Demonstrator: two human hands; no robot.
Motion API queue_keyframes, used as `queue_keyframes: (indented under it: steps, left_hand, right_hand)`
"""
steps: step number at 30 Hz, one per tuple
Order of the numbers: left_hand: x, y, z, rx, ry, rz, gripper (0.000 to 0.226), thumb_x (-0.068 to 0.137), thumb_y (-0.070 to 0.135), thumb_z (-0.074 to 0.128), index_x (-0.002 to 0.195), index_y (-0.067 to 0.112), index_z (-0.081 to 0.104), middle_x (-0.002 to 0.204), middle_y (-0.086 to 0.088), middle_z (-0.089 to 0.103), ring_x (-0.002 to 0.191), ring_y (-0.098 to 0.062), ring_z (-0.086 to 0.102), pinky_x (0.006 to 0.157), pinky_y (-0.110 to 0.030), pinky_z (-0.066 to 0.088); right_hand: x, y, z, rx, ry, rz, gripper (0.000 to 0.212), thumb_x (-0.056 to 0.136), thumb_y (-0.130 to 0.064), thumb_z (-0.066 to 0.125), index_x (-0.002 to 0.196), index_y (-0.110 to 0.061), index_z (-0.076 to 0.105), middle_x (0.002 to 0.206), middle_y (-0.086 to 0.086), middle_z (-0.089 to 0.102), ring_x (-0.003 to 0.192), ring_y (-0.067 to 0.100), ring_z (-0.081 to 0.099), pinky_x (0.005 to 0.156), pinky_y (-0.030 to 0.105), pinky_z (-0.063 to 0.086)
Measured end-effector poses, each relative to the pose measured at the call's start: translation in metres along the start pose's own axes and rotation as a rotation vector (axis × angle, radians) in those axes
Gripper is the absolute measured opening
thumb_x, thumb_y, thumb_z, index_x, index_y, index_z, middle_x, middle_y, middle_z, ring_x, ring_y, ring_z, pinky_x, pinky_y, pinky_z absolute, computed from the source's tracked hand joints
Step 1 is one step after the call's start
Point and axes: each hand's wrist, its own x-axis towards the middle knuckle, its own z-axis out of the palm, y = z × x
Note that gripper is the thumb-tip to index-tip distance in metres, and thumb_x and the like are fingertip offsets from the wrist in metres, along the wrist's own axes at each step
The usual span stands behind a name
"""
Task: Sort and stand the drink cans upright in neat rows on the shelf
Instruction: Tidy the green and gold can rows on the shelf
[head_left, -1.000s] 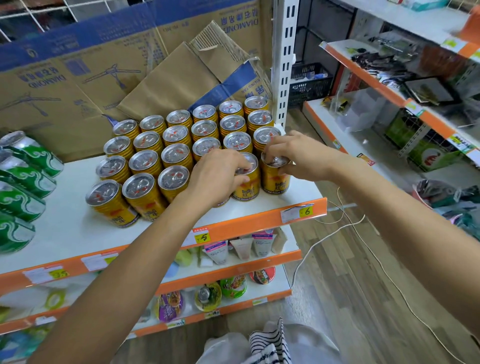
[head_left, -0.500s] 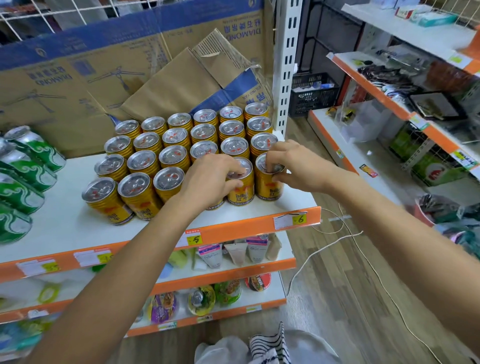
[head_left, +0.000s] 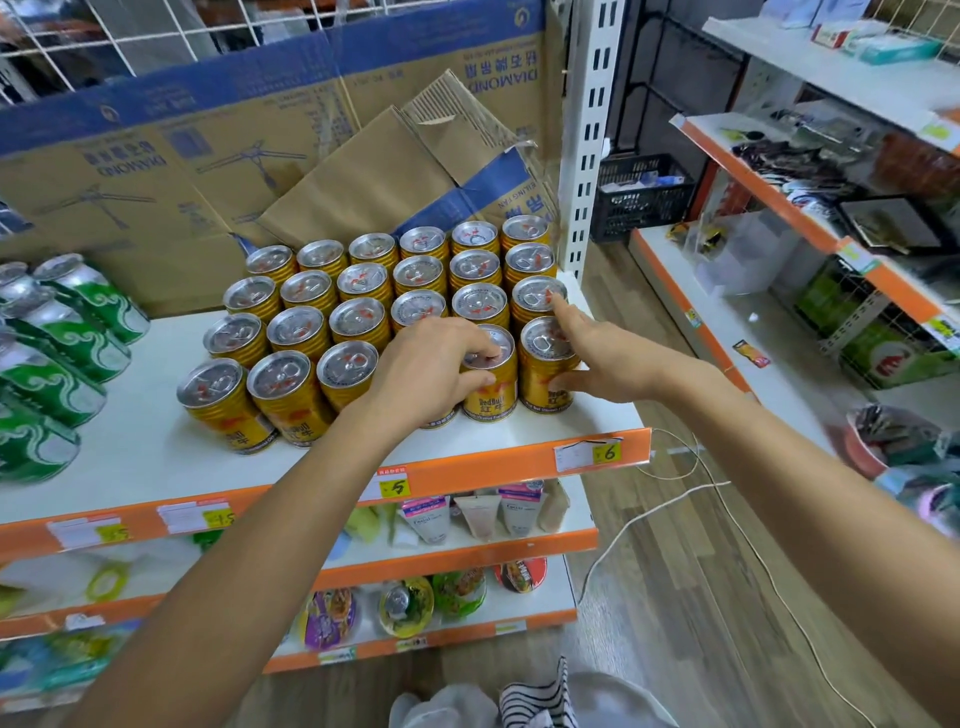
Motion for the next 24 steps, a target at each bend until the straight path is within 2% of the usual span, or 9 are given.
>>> queue_keyframes:
  steps: [5, 9, 12, 14, 17, 20, 22, 24]
  left_hand:
    - [0.000, -0.002, 0.002, -0.018, 0.017, -0.005, 0.031, 0.082, 0.030, 0.072, 0.112, 0.021, 0.070, 0.115, 0.002, 0.067, 0.107, -0.018, 0.059, 0.090, -0.039, 0.048]
    - [0.001, -0.004, 0.002, -0.038, 0.012, 0.007, 0.031, 0.081, 0.031, 0.074, 0.110, 0.021, 0.071, 0.114, 0.003, 0.067, 0.107, -0.019, 0.059, 0.086, -0.041, 0.049]
    - [-0.004, -0.007, 0.000, -0.066, 0.026, 0.100, 0.035, 0.081, 0.030, 0.074, 0.114, 0.018, 0.068, 0.120, 0.001, 0.065, 0.114, -0.021, 0.056, 0.095, -0.037, 0.045]
    - [-0.012, -0.013, -0.005, -0.115, 0.084, 0.123, 0.038, 0.085, 0.031, 0.070, 0.120, 0.016, 0.066, 0.127, -0.002, 0.062, 0.121, -0.020, 0.052, 0.101, -0.032, 0.035]
    - [-0.027, -0.031, -0.015, -0.106, 0.185, 0.090, 0.039, 0.088, 0.035, 0.059, 0.120, 0.014, 0.065, 0.126, -0.005, 0.062, 0.120, -0.022, 0.052, 0.100, -0.028, 0.031]
    - [-0.046, -0.062, -0.025, -0.066, 0.187, 0.012, 0.041, 0.089, 0.035, 0.054, 0.121, 0.012, 0.064, 0.125, -0.007, 0.062, 0.121, -0.024, 0.051, 0.102, -0.033, 0.033]
    - [-0.061, -0.085, -0.030, -0.036, 0.178, -0.036, 0.044, 0.089, 0.040, 0.051, 0.120, 0.013, 0.065, 0.124, -0.008, 0.062, 0.121, -0.027, 0.052, 0.103, -0.037, 0.035]
    - [-0.077, -0.107, -0.035, -0.012, 0.191, -0.072, 0.049, 0.089, 0.045, 0.044, 0.118, 0.011, 0.065, 0.123, -0.009, 0.063, 0.120, -0.028, 0.052, 0.104, -0.035, 0.032]
  right_hand:
    - [-0.001, 0.001, 0.001, 0.010, 0.010, -0.010, 0.099, 0.090, -0.021, 0.062, 0.148, -0.008, -0.016, 0.159, 0.013, 0.003, 0.145, 0.026, 0.015, 0.116, 0.034, 0.019]
    - [-0.003, 0.000, 0.002, -0.033, 0.020, 0.018, 0.101, 0.089, -0.026, 0.064, 0.149, -0.008, -0.015, 0.158, 0.017, 0.007, 0.144, 0.028, 0.018, 0.115, 0.036, 0.022]
    - [-0.007, -0.008, -0.003, -0.145, 0.062, 0.012, 0.101, 0.087, -0.034, 0.065, 0.150, -0.006, -0.009, 0.158, 0.015, -0.003, 0.146, 0.026, 0.008, 0.117, 0.032, 0.016]
    - [-0.010, -0.021, -0.012, -0.219, 0.125, -0.048, 0.095, 0.087, -0.034, 0.064, 0.150, -0.006, -0.001, 0.159, 0.012, -0.004, 0.146, 0.023, 0.003, 0.116, 0.026, 0.010]
    - [-0.006, -0.045, -0.018, -0.229, 0.163, -0.165, 0.080, 0.089, -0.032, 0.061, 0.150, -0.009, 0.015, 0.158, 0.009, 0.010, 0.145, 0.021, 0.013, 0.114, 0.026, 0.013]
    - [0.009, -0.069, -0.010, -0.208, 0.154, -0.283, 0.059, 0.093, -0.024, 0.056, 0.144, -0.010, 0.032, 0.151, 0.009, 0.030, 0.137, 0.024, 0.029, 0.107, 0.031, 0.025]
    - [0.020, -0.081, -0.003, -0.207, 0.150, -0.325, 0.057, 0.092, -0.019, 0.056, 0.144, -0.012, 0.034, 0.149, 0.008, 0.035, 0.135, 0.025, 0.032, 0.107, 0.033, 0.027]
    - [0.030, -0.093, 0.003, -0.222, 0.135, -0.357, 0.059, 0.091, -0.023, 0.058, 0.144, -0.013, 0.034, 0.149, 0.008, 0.036, 0.136, 0.025, 0.033, 0.108, 0.034, 0.027]
